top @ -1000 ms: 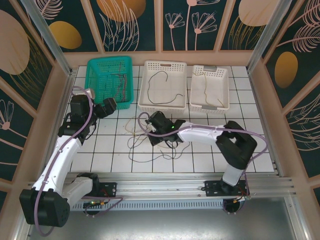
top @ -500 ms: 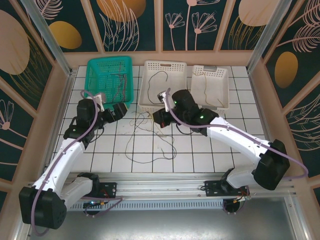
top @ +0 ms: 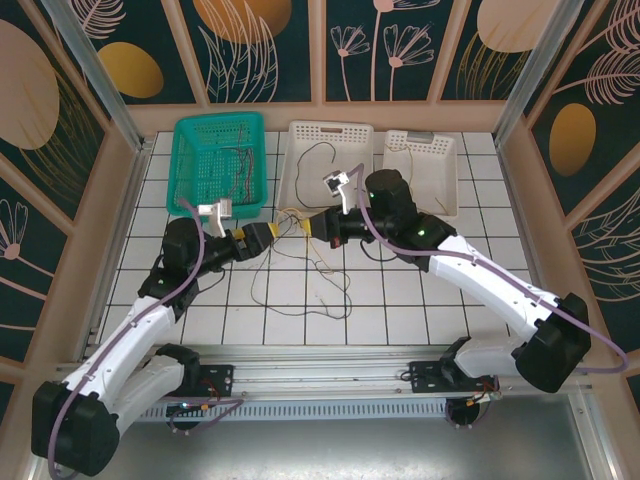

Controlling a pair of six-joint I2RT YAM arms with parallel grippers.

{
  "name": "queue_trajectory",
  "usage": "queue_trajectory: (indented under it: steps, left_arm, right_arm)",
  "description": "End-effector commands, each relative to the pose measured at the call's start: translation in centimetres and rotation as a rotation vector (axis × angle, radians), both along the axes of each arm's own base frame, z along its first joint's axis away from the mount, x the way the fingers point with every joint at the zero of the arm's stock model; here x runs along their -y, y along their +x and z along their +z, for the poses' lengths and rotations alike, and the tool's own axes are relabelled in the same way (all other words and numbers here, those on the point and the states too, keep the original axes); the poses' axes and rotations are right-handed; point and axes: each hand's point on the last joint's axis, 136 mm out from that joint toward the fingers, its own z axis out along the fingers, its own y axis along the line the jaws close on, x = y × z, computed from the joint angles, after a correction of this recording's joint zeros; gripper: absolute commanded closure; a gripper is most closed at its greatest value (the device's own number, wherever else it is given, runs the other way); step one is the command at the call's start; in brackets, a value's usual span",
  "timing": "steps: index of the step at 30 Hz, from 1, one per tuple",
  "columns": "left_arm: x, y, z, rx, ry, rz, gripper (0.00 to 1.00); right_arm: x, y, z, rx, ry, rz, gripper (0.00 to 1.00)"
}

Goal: Untangle the cables

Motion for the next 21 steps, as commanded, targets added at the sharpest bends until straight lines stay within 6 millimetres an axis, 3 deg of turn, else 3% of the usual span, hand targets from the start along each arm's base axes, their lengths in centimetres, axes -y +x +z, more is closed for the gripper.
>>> queue_trajectory:
  steps: [1, 11, 21]
  left_arm:
    - [1.2, -1.3, 3.5, 0.128, -0.102, -0.083, 0.01]
    - [1.6, -2.9, 4.9, 0.217, -0.205, -0.139, 0.02]
    - [0.0, -3.8, 6.2, 0.294, -0.259, -0.058, 0.01]
  right_arm:
    - [-0.1, -0.6, 0.7, 0.001, 0.045, 0.037, 1.0]
    - [-0.1, -1.1, 0.1, -0.014, 0.044, 0.063, 1.0]
    - [0.2, -1.0, 0.3, -0.001, 0.047, 0.042, 1.0]
